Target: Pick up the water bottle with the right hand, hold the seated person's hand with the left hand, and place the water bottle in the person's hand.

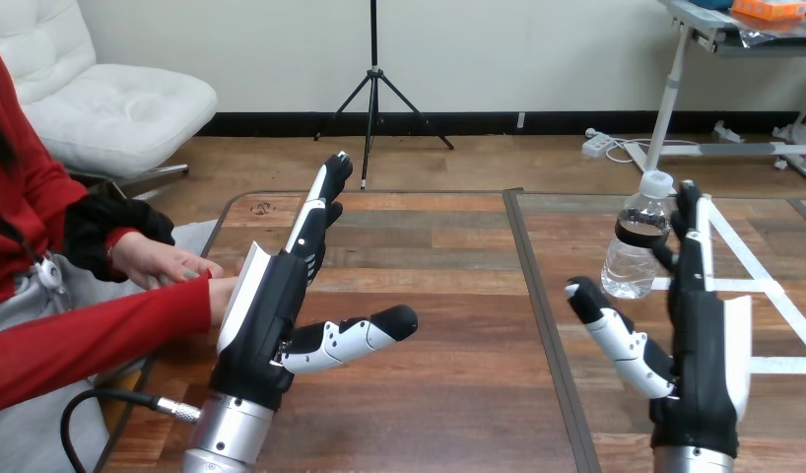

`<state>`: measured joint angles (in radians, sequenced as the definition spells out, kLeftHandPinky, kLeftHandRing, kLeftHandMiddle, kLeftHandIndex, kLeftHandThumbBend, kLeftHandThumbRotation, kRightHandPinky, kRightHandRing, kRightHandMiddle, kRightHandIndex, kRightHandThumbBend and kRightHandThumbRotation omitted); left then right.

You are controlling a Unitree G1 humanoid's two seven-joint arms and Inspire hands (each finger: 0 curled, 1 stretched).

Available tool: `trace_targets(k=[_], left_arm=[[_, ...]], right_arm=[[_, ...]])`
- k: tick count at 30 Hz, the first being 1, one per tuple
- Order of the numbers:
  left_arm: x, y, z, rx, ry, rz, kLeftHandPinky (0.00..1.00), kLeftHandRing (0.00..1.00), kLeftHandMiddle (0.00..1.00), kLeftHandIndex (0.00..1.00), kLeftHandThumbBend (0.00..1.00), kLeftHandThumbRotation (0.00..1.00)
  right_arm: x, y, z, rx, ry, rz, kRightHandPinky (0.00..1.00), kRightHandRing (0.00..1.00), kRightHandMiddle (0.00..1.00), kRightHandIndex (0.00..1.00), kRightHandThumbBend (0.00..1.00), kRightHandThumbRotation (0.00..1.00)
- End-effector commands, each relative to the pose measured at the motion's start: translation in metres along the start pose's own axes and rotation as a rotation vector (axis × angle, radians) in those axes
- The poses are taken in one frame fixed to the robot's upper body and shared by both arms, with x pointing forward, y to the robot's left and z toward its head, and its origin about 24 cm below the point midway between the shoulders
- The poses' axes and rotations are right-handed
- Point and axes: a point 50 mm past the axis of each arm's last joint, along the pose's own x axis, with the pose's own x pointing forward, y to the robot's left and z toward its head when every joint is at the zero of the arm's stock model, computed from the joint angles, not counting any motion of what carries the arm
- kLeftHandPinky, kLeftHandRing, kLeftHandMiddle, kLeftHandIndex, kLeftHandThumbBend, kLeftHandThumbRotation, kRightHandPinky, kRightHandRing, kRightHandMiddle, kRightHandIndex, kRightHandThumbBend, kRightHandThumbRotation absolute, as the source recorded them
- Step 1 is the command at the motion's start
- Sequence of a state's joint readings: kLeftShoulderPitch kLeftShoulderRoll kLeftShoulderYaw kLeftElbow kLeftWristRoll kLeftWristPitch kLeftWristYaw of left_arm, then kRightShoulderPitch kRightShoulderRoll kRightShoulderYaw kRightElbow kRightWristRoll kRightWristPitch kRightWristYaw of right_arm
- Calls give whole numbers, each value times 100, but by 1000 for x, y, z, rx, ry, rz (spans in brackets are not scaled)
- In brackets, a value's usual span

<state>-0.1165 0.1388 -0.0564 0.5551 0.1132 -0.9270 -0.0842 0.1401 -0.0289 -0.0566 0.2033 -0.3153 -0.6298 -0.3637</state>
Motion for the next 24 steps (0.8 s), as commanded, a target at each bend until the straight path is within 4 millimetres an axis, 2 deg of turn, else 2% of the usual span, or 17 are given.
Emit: trace_targets(k=[1, 24], left_arm=[[13, 9, 9, 23, -64, 25, 96, 100, 100, 100, 100, 61], [15, 20, 12, 106, -82, 43, 95, 100, 100, 100, 100, 68]], right_arm=[[21, 0, 10, 0, -73, -38, 99, 100, 100, 100, 100, 68], [34, -7, 5, 12, -61, -101, 100, 100, 100, 100, 100, 62]])
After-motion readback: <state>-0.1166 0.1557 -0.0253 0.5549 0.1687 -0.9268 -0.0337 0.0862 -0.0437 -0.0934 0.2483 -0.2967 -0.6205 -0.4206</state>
